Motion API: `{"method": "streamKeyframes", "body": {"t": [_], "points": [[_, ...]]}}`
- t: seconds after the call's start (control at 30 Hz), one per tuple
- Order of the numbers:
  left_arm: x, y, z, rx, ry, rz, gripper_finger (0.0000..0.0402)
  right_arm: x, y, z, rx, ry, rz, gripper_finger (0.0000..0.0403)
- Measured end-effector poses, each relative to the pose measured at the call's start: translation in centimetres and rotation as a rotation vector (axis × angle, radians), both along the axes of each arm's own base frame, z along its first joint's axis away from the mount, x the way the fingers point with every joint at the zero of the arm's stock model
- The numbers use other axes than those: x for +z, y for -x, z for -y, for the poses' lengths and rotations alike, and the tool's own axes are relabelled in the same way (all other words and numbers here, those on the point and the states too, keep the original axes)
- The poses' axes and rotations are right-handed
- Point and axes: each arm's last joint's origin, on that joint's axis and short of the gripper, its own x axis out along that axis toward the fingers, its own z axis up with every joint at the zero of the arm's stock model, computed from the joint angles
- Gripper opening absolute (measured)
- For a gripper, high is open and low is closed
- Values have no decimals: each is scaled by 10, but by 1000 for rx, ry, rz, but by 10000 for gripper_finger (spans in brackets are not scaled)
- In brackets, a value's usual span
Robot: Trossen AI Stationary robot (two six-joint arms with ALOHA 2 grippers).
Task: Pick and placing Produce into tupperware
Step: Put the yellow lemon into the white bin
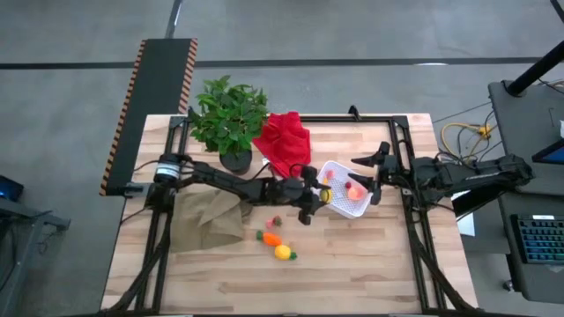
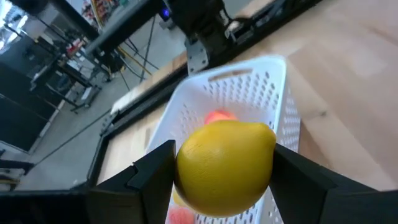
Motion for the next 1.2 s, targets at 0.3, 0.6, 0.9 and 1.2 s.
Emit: {"method": "streamKeyframes", "body": {"t": [0.3,0.6,0.9,1.2], "points": [[-5,-2,-14,24,2,-3,207,0,0,0,-1,3,-3,215],[-5,-2,-17,25,5,-3,217,-1,0,0,-1,3,-7,215],[-5,-2,-24,42,6,-3,225,-1,0,0,-1,4,-7,215],[-5,-2,-24,42,6,-4,226,-1,0,0,2,5,-8,215]]}}
